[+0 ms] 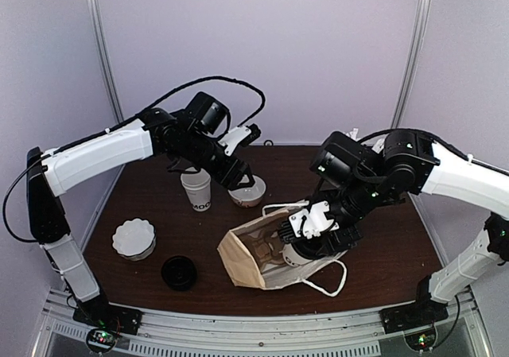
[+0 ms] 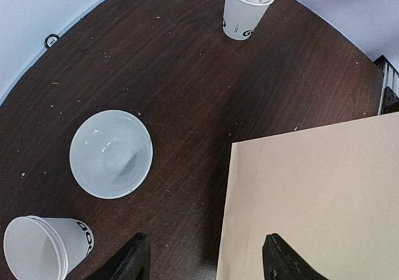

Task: Pack the takeout coffee

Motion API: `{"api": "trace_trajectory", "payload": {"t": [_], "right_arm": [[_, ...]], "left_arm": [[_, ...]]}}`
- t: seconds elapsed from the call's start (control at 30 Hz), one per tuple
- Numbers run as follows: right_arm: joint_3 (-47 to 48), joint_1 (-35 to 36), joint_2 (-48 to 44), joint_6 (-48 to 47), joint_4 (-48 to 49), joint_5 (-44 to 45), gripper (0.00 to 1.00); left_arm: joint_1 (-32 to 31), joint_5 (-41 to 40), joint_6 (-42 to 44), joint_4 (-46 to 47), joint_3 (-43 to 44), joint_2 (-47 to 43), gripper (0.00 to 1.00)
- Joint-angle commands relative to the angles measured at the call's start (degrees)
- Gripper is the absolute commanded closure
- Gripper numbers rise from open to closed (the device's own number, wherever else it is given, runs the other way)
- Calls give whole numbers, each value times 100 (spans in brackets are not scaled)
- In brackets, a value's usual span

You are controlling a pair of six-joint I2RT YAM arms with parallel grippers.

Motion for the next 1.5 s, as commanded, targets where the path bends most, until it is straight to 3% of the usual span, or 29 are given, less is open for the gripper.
{"api": "trace_trajectory", "payload": {"t": [0.0,0.27,0.57,0.8,1.07,1.3,1.47], "right_arm": [[54,48,156,-267,-277,101,38],[696,49,533,-302,-899,-89,40],[345,124,354,-285,-853,153,42],[-200,368,56,-344,-90,836,43],[-614,549,-408,-388,222,957,43],[-1172,626,-744,-496,1143,1229,42],[-1872,669,-1083,-495,2074,1937,43]], "left_arm": [[145,389,-61,167,166,335,36],[152,1051,69,100,460,519,36],[145,1649,15,347,204,375,36],[113,1960,-123,568,-12,313,37],[69,2254,-151,685,70,316,37],[67,2373,-100,602,180,431,37],[70,2425,-89,589,278,540,36]]}}
